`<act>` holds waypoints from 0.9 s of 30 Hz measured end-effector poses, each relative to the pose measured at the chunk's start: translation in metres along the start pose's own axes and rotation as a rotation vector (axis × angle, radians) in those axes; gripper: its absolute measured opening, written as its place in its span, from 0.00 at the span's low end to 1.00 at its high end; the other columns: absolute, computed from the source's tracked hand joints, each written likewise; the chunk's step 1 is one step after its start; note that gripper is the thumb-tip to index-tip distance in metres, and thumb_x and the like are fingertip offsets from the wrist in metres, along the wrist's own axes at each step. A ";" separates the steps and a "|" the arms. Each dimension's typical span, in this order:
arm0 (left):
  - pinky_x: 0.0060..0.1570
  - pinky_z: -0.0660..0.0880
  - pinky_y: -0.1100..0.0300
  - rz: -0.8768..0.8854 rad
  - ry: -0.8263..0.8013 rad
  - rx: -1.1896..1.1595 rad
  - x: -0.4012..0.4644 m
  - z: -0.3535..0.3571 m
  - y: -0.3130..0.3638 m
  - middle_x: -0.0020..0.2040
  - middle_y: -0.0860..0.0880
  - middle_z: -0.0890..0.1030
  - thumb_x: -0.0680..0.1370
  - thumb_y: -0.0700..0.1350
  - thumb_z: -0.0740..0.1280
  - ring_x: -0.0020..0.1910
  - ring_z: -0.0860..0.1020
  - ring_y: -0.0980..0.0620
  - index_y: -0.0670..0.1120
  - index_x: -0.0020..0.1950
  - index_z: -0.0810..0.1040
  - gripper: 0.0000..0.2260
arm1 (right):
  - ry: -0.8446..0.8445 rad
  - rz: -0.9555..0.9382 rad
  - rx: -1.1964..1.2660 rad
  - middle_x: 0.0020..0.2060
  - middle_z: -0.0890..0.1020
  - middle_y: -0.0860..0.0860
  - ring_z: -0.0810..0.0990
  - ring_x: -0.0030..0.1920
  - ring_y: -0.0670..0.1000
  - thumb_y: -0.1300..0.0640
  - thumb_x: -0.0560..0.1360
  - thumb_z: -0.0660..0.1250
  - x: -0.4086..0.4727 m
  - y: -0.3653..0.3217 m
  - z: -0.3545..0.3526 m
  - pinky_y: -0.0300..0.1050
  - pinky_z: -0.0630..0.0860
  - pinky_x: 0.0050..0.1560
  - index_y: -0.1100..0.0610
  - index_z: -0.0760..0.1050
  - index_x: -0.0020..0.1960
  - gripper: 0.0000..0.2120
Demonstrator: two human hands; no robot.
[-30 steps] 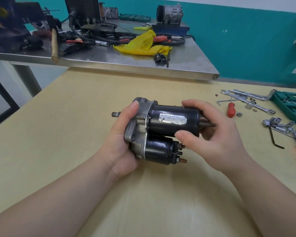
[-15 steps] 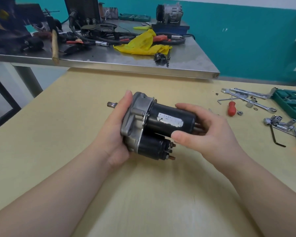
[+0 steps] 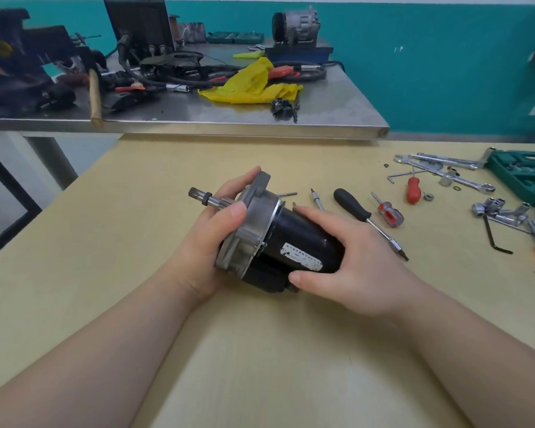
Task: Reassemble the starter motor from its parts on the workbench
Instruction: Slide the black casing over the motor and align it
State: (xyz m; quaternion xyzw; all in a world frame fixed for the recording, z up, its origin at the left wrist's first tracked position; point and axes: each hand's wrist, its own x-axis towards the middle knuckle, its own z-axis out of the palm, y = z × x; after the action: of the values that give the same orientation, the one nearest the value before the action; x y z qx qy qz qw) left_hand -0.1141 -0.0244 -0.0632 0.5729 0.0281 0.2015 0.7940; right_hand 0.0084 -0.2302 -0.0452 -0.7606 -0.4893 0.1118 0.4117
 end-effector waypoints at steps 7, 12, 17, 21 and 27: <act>0.65 0.79 0.48 -0.099 -0.081 -0.079 0.005 -0.005 -0.002 0.72 0.44 0.80 0.78 0.63 0.73 0.69 0.79 0.42 0.55 0.82 0.71 0.33 | 0.086 -0.084 -0.038 0.56 0.83 0.40 0.82 0.59 0.45 0.45 0.66 0.82 -0.003 0.001 0.006 0.42 0.77 0.56 0.40 0.75 0.73 0.36; 0.73 0.69 0.41 -0.208 -0.185 -0.172 0.013 -0.017 0.000 0.80 0.42 0.73 0.80 0.54 0.72 0.78 0.72 0.39 0.55 0.83 0.70 0.30 | 0.059 -0.045 0.013 0.59 0.84 0.38 0.83 0.60 0.43 0.49 0.65 0.83 0.002 0.007 -0.002 0.50 0.81 0.61 0.40 0.76 0.74 0.38; 0.67 0.72 0.40 -0.253 -0.205 -0.143 0.014 -0.022 0.002 0.78 0.41 0.75 0.78 0.53 0.76 0.73 0.75 0.38 0.49 0.82 0.70 0.35 | 0.104 -0.103 -0.118 0.56 0.82 0.34 0.82 0.57 0.41 0.46 0.63 0.80 0.003 0.004 -0.017 0.36 0.77 0.57 0.24 0.74 0.64 0.34; 0.53 0.75 0.46 -0.253 -0.040 -0.063 0.016 -0.022 -0.002 0.63 0.40 0.81 0.77 0.47 0.75 0.60 0.74 0.38 0.42 0.73 0.77 0.25 | 0.118 -0.083 -0.234 0.51 0.81 0.36 0.81 0.54 0.41 0.43 0.63 0.78 0.003 0.006 -0.024 0.46 0.79 0.55 0.38 0.76 0.71 0.36; 0.51 0.83 0.51 -0.241 -0.084 0.010 0.016 -0.029 0.012 0.59 0.42 0.86 0.67 0.48 0.86 0.54 0.85 0.44 0.42 0.66 0.85 0.29 | 0.097 -0.111 -0.352 0.56 0.80 0.32 0.78 0.55 0.39 0.39 0.65 0.76 0.000 0.002 -0.028 0.45 0.79 0.55 0.37 0.73 0.71 0.35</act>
State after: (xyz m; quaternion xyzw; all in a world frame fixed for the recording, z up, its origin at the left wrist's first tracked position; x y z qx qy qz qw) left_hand -0.1106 0.0103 -0.0591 0.5774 0.0643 0.0803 0.8099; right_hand 0.0259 -0.2446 -0.0294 -0.7972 -0.5223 -0.0354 0.3007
